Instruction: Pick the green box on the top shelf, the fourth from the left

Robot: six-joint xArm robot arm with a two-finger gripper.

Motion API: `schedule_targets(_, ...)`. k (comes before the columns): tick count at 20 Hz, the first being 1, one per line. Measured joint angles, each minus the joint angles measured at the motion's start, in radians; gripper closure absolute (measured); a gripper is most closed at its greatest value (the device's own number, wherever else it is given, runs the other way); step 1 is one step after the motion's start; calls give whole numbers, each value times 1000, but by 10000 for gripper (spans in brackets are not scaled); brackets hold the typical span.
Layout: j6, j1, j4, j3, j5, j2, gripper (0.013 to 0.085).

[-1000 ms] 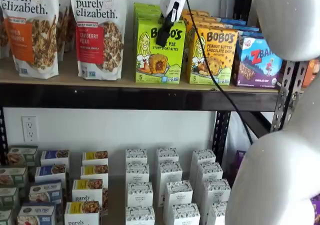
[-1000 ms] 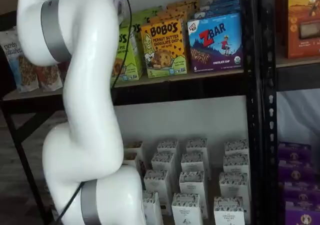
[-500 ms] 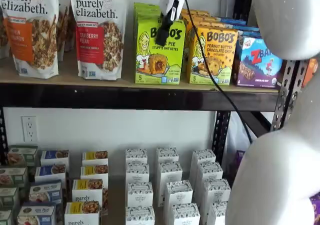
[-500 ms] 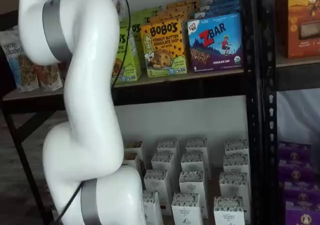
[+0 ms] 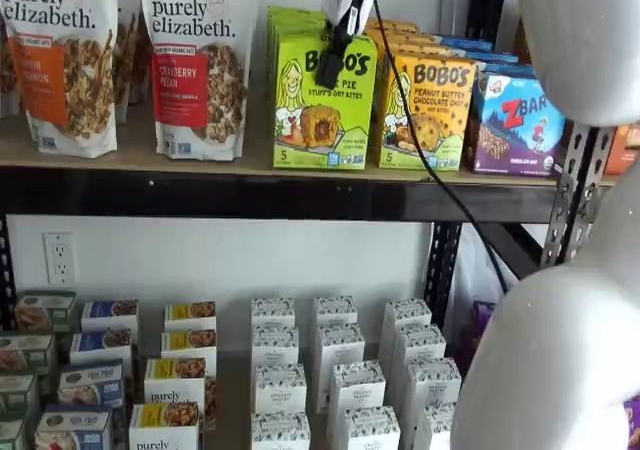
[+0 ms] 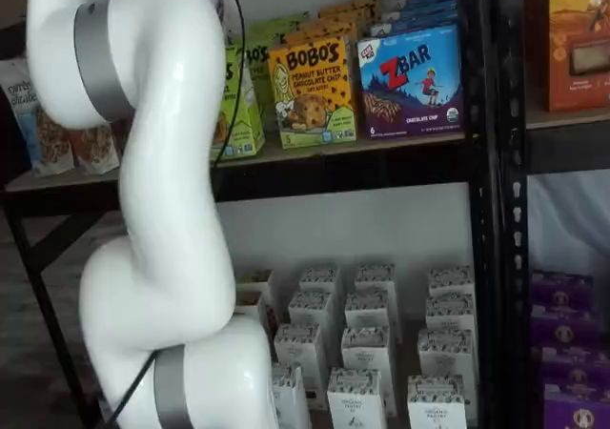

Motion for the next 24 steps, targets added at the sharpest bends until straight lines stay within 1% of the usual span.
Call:
schedule_targets(6, 11, 3, 9, 34, 22, -59, 730)
schedule_targets(12, 28, 12, 10, 52, 74, -110, 730)
schedule_targets(17, 49, 32, -9, 92, 91, -168, 730)
schedule_targets(24, 57, 39, -15, 150, 101, -235, 730)
